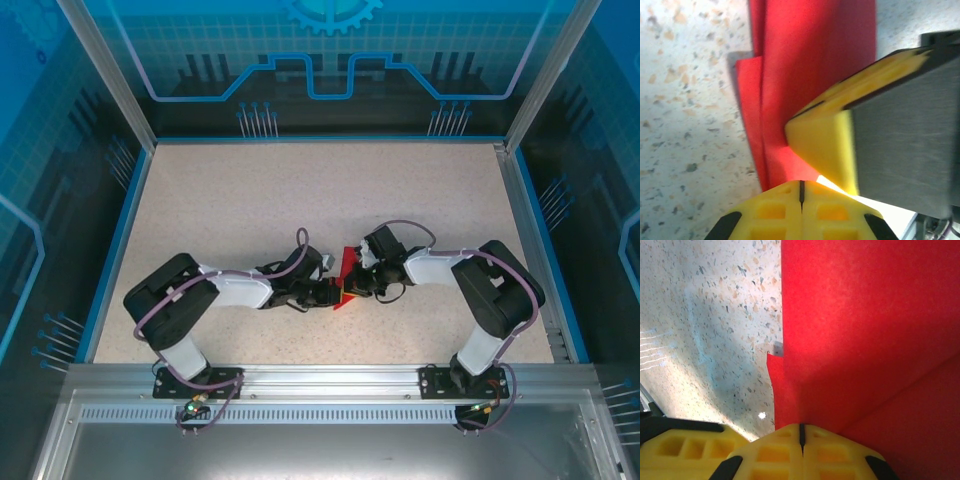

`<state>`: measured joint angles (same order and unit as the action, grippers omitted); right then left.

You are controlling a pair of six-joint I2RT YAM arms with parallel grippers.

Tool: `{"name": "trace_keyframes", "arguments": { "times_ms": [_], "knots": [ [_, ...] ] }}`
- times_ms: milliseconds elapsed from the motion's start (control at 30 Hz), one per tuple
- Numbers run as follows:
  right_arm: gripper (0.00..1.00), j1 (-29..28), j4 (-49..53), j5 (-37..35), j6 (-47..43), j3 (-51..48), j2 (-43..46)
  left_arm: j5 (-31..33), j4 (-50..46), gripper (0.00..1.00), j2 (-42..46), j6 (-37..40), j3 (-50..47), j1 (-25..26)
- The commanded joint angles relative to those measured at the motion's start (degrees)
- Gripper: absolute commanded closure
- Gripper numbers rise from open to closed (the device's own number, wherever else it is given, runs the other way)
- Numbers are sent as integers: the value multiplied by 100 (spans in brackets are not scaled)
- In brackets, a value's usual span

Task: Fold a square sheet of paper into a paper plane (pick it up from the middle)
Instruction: Fourth fold the wing at the center of the table.

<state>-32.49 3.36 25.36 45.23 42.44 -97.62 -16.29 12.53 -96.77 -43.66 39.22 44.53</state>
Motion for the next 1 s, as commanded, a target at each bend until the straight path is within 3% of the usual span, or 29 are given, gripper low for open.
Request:
{"name": "trace_keyframes", "arguments": {
  "times_ms": [0,467,967],
  "knots": [
    [96,-11,175,-155,60,-119,-71,-3,-23,100,-179,-119,-55,49],
    [96,647,298,-532,-288,159,-200,47,-1156,100,-171,41,-196,52],
    [96,1420,430,-926,-498,765,-470,-49,-1336,100,-228,154,-100,47]
  ]
}}
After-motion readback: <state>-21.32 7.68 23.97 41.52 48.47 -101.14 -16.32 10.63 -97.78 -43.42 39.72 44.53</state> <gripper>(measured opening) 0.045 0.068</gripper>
